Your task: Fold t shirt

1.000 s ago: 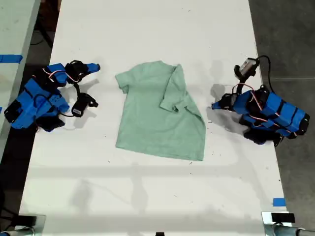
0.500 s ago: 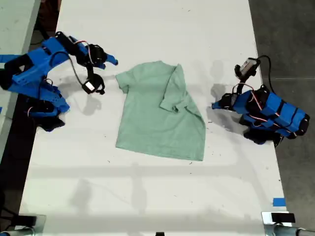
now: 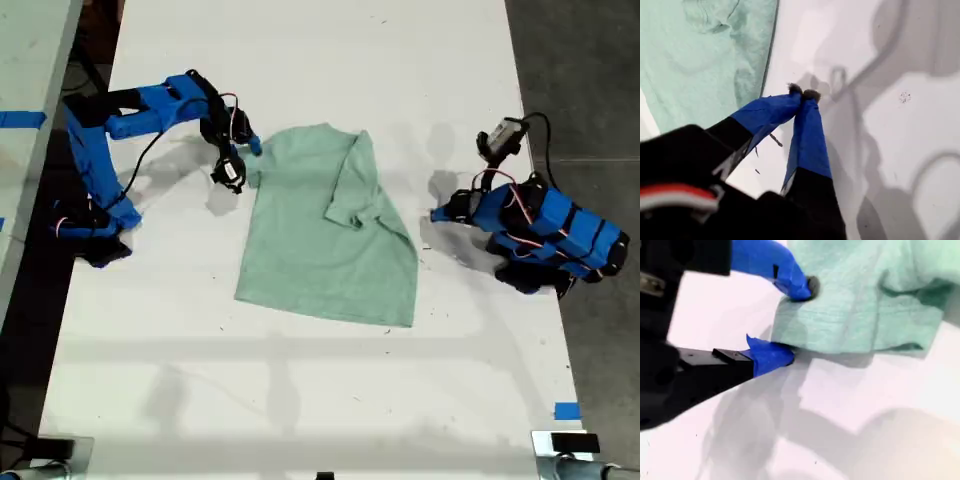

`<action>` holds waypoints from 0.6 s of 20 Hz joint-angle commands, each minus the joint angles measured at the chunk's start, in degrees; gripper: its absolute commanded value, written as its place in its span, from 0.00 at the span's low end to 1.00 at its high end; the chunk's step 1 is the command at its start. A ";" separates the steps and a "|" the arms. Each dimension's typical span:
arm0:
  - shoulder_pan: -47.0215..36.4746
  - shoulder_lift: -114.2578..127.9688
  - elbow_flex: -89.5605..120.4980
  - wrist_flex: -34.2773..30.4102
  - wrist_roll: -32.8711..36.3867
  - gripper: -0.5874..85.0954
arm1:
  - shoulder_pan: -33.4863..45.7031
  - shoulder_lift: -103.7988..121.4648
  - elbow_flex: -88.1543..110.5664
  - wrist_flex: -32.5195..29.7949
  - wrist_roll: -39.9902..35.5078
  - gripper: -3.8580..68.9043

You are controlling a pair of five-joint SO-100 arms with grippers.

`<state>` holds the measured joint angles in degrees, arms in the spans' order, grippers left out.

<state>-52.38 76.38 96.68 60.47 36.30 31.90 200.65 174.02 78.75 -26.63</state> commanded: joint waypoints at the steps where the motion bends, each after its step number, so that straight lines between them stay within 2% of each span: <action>1: 1.05 -3.25 -2.72 1.49 -1.93 0.00 | 0.09 0.53 2.20 -0.18 0.09 0.06; 4: 2.29 0.35 -8.44 7.91 -2.99 0.00 | 0.09 0.53 2.20 -0.18 0.09 0.06; 8: 7.82 -1.05 -32.78 23.20 -4.04 0.00 | 0.09 0.53 2.20 -0.18 0.09 0.06; 9: 9.84 -2.11 -38.94 25.40 -4.57 0.00 | 0.18 0.53 2.20 -0.18 0.09 0.06; 12: 15.56 -1.32 -42.63 24.26 -7.82 0.00 | 0.18 0.53 2.20 -0.26 0.09 0.06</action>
<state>-40.96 73.21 58.71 84.46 30.85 31.90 200.65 174.02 78.75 -26.54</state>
